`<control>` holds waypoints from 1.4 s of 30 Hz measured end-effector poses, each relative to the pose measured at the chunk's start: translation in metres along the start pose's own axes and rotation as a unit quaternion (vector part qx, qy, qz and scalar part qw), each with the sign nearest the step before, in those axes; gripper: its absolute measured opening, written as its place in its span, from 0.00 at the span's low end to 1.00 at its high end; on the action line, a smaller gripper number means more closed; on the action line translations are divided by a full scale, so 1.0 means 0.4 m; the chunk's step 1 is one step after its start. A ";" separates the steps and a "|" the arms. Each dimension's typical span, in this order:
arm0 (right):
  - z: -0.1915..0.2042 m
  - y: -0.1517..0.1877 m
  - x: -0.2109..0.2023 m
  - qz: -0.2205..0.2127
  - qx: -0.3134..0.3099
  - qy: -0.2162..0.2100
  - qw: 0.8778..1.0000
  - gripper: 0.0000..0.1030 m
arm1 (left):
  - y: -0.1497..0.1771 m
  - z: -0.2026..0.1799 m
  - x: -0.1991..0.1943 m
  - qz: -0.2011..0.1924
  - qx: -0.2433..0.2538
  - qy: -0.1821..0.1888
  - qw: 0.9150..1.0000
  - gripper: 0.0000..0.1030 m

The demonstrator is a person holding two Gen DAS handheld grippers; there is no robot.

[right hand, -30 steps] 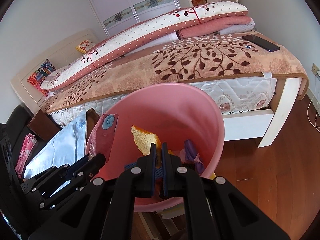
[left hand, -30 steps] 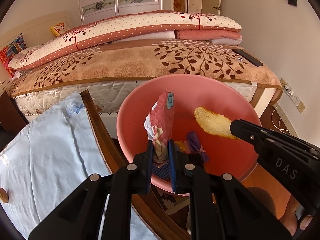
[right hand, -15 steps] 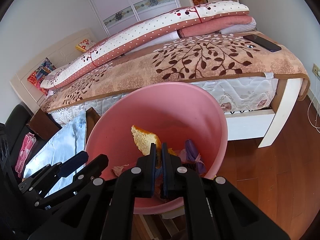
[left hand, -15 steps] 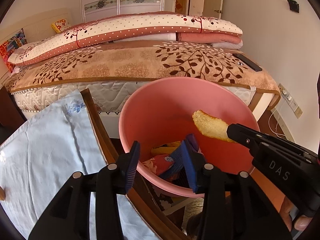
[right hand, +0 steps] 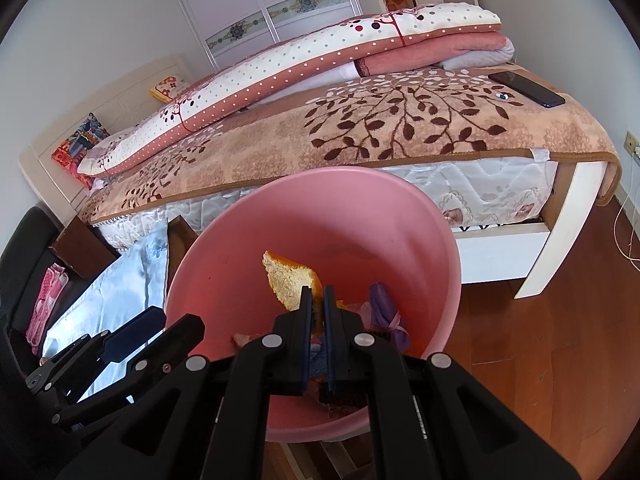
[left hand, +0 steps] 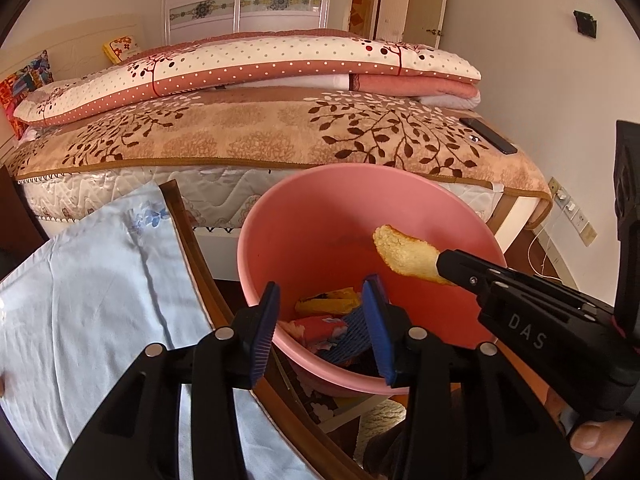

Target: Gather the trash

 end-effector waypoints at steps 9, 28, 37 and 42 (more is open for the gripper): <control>0.002 -0.004 0.006 -0.001 -0.005 0.003 1.000 0.06 | -0.002 0.004 -0.003 -0.002 -0.006 -0.001 1.000 0.42; 0.007 -0.002 -0.032 -0.023 -0.007 0.008 1.000 0.41 | -0.018 0.013 -0.043 -0.031 -0.016 -0.020 0.999 0.42; 0.035 0.002 -0.084 -0.058 -0.037 0.029 0.997 0.49 | -0.026 0.023 -0.073 -0.046 -0.025 -0.024 0.998 0.42; 0.040 0.001 -0.109 -0.075 -0.045 0.040 0.995 0.57 | -0.028 0.029 -0.080 -0.050 -0.030 -0.027 0.998 0.42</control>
Point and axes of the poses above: each gripper's, at about its wrist camera, not at the fingertips, and x roughly the way its jaws point, z to its left, y to its underside, the point moved 5 cm from there along x, roughly the way its jaws point, and after that the axes turned 11 degrees about -x, right-handed, at the moved point
